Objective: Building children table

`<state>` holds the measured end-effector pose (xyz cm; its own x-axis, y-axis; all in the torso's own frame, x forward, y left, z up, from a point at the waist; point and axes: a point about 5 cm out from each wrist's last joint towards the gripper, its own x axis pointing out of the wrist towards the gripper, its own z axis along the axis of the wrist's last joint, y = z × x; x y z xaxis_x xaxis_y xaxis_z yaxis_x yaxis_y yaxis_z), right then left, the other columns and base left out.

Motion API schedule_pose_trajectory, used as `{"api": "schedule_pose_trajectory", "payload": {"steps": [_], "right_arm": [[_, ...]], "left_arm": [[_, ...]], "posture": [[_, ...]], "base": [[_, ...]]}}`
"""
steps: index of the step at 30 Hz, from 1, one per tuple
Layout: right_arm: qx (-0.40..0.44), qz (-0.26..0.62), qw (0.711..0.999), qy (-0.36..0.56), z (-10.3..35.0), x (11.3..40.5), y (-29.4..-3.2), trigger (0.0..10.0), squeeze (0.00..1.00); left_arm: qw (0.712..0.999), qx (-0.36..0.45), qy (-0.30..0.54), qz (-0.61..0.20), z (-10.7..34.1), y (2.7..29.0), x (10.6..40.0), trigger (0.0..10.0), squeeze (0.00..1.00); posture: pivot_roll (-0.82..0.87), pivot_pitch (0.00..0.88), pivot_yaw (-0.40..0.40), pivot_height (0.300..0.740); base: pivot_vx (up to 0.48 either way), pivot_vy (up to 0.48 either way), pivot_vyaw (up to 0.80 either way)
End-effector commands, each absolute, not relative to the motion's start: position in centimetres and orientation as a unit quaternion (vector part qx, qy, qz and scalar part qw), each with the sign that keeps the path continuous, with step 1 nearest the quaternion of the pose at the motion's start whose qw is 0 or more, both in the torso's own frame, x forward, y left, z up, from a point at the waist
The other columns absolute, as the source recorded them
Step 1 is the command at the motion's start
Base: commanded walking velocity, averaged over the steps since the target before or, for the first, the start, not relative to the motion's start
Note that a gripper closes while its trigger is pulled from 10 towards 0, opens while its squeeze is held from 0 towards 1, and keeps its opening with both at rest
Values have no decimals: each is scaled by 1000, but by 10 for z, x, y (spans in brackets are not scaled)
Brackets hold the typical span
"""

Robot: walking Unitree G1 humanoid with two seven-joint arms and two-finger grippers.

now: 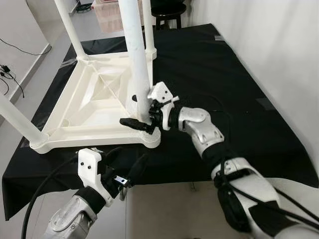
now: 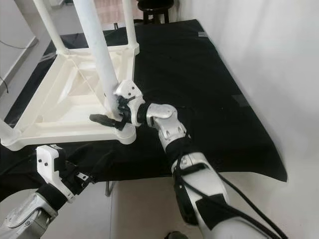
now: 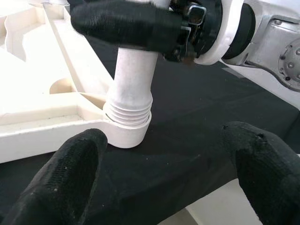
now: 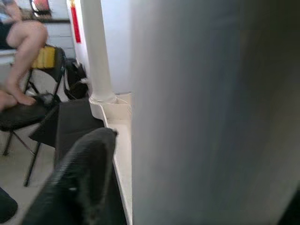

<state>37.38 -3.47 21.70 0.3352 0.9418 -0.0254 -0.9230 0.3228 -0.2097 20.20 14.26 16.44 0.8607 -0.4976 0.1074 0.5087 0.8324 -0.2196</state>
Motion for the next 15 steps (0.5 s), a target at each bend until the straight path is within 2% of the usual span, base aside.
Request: {"api": "schedule_pose_trajectory", "payload": {"steps": [1, 3, 12, 15], "right_arm": [[-81, 592, 800, -49, 219, 371, -26, 0, 0], [-77, 603, 793, -46, 219, 373, -28, 0, 0], [-80, 596, 796, -67, 226, 376, -39, 0, 0], [-100, 543, 831, -69, 225, 380, -49, 0, 0]], "left_arm": [[957, -122, -20, -262, 162, 142, 200, 10000, 0], [957, -123, -20, -261, 163, 142, 200, 10000, 0], [956, -127, -22, -263, 165, 141, 199, 10000, 0], [956, -128, -20, -265, 165, 142, 199, 10000, 0]], "posture": [[33, 137, 14, 740], [28, 141, 15, 740], [6, 162, 26, 740], [4, 167, 34, 740]], "base": [[0, 0, 0], [0, 0, 0], [0, 0, 0], [0, 0, 0]]}}
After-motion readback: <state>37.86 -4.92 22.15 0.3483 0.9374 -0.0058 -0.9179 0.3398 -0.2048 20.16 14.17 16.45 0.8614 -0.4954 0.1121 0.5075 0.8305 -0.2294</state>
